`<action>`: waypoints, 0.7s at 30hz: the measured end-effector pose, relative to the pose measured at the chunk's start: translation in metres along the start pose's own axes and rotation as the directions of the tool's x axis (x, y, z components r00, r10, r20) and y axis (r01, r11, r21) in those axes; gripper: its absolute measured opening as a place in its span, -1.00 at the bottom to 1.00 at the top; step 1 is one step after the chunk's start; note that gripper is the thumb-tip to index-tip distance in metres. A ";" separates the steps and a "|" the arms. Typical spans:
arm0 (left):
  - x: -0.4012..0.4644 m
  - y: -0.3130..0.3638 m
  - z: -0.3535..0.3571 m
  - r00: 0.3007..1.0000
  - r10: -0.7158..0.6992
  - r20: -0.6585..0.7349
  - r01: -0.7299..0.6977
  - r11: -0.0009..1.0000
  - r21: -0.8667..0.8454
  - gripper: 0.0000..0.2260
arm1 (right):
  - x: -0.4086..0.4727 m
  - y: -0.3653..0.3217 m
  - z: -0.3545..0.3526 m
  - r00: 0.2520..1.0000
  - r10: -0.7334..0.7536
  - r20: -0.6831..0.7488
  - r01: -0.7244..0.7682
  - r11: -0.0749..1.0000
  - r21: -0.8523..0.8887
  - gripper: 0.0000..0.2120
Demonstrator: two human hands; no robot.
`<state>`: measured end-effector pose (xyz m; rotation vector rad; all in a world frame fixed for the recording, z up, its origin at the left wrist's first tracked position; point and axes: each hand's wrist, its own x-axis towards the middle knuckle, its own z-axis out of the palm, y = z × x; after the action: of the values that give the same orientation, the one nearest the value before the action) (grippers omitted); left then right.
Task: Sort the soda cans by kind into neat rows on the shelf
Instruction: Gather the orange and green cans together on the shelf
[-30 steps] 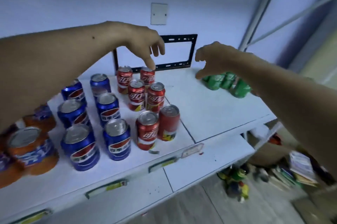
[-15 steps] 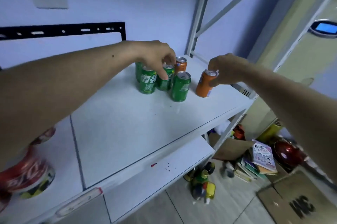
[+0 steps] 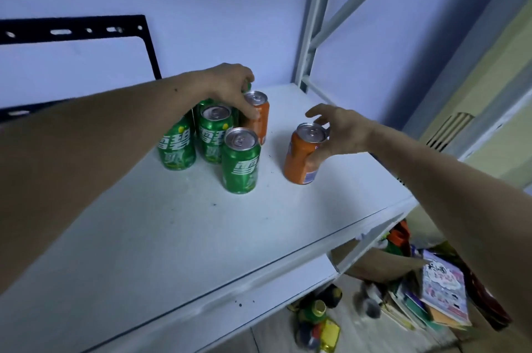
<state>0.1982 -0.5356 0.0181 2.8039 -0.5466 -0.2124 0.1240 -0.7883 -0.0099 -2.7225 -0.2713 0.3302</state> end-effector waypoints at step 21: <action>-0.035 0.031 -0.050 0.957 -0.151 -0.247 0.078 0.956 -0.284 -0.23 | 0.004 0.007 0.019 0.988 -0.150 -0.029 0.145 0.867 0.477 -0.47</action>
<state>0.1654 -0.5377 0.0781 2.5407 -0.2668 0.0642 0.1234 -0.7873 -0.0310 -2.1971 -0.3469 0.3172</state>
